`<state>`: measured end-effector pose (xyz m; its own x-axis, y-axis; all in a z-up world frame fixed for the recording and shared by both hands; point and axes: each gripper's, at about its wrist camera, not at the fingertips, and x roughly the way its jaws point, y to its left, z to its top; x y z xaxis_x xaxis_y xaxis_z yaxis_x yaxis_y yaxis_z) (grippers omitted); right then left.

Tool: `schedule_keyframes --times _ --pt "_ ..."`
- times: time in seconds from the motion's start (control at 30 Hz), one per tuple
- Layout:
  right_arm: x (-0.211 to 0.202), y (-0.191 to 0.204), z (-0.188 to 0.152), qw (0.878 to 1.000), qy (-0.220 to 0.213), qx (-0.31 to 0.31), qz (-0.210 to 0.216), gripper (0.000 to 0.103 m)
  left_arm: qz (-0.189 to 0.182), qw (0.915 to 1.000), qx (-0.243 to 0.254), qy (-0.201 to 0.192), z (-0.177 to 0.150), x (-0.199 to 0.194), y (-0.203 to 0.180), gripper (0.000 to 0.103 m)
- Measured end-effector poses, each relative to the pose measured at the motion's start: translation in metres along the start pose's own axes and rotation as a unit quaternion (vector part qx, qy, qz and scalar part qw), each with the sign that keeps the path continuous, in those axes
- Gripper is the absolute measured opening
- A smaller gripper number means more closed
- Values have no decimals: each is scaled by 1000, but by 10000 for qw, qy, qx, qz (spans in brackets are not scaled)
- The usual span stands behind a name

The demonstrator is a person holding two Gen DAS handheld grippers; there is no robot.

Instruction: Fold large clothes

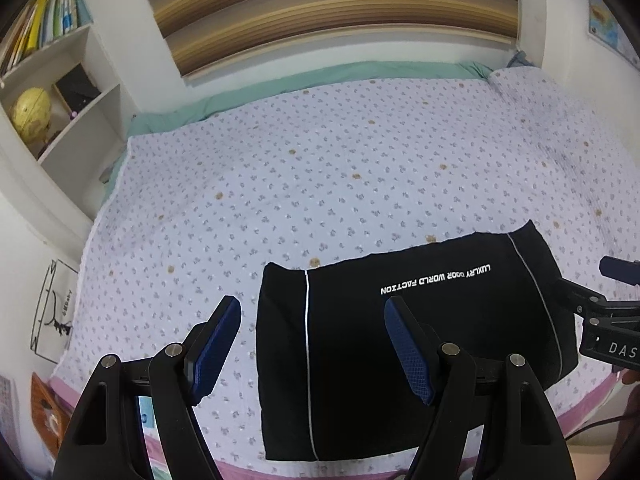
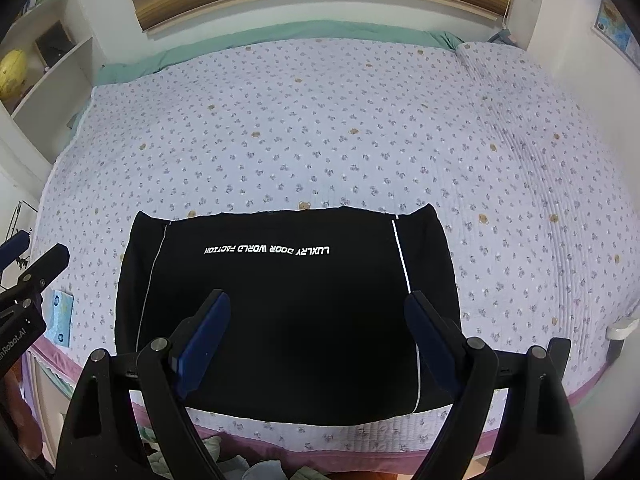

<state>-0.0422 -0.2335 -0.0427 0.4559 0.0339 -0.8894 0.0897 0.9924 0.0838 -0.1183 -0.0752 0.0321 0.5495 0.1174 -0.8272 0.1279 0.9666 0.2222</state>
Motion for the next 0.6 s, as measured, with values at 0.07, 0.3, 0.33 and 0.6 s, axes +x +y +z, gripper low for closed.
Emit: schedule_keyframes --times 0.07,0.3,0.33,0.6 --pt "2 0 -1 10000 51 30 38 90 18 10000 35 23 -1 2 -2 75" --pt "8 -1 -9 9998 157 90 80 90 -42 9996 165 213 -7 13 -13 75" --pt "9 -2 -10 9998 167 96 82 90 -42 9996 180 229 -8 13 -15 75" --pt "16 -9 -18 9996 256 129 47 90 -74 9988 324 349 -12 19 -25 75"
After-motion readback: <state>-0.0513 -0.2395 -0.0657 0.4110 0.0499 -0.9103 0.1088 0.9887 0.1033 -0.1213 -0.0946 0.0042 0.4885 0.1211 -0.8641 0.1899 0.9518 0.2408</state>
